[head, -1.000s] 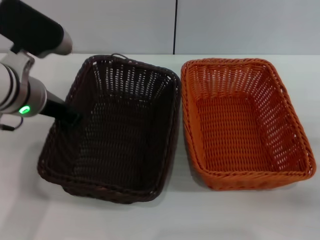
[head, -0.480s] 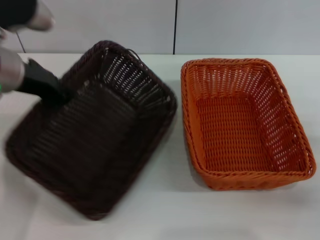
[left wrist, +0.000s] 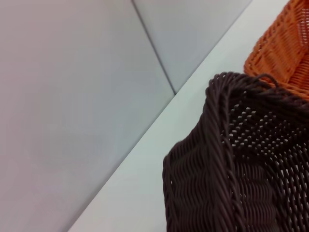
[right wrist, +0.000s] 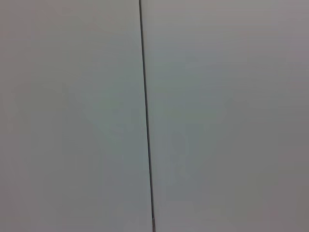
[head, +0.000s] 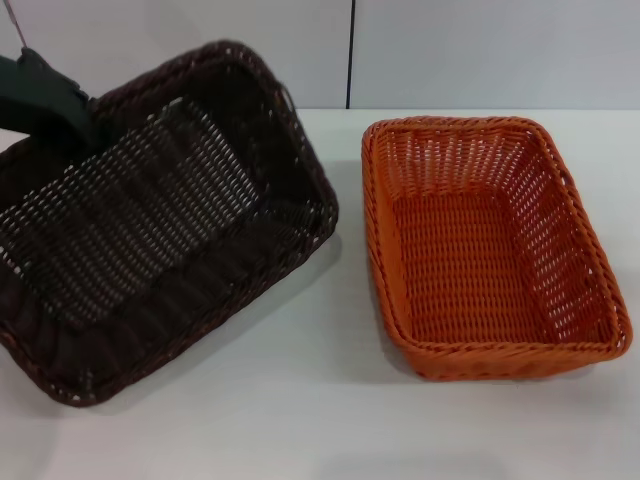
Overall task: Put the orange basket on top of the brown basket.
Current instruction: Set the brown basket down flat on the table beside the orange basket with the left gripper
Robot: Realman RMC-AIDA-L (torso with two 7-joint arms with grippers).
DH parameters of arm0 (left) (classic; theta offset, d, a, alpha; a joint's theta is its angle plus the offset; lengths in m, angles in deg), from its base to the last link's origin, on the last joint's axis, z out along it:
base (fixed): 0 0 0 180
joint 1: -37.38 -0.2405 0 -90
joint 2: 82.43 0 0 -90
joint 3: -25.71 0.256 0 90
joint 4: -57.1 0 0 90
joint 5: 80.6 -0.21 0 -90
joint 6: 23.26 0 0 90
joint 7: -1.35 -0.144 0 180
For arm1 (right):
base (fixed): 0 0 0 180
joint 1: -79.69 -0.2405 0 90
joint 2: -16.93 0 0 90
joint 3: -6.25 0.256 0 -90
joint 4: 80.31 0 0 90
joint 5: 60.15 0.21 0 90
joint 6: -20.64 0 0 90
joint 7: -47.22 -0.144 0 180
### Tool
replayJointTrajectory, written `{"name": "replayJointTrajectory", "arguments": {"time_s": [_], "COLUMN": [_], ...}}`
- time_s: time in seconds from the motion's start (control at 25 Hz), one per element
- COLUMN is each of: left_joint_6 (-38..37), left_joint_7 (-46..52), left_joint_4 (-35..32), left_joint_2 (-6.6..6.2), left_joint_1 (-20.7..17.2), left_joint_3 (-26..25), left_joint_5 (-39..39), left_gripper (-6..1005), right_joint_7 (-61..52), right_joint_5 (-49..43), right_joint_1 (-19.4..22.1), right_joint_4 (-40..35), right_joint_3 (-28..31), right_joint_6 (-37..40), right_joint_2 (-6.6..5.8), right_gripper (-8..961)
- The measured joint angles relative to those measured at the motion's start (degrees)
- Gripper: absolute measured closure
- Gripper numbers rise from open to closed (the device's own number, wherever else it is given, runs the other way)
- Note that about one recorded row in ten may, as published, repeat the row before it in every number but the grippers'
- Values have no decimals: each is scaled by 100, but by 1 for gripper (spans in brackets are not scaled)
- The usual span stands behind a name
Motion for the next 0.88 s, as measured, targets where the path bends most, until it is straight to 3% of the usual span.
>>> {"name": "replayJointTrajectory", "arguments": {"time_s": [0.36,0.6,0.88], "left_joint_6": [856,1053,710], "left_joint_7": [-1058,-1232,-1255], "left_joint_4": [6,-256,-1513], "left_joint_2": [-17,-8,-20], "left_joint_1": [411,674,1150], "left_joint_3": [-440,-393,-163], "left_joint_5": [337,361,218], "left_gripper": [794,795,797], "right_joint_7": [0,0,0], "right_joint_5": [0,0,0], "right_joint_1": [32,39,25], "right_joint_4": [-41,-41,11], "right_joint_3": [-6,-20,-16], "right_joint_6": [0,6,49], "right_joint_2": [10,10,9], "right_gripper": [273,275,278]}}
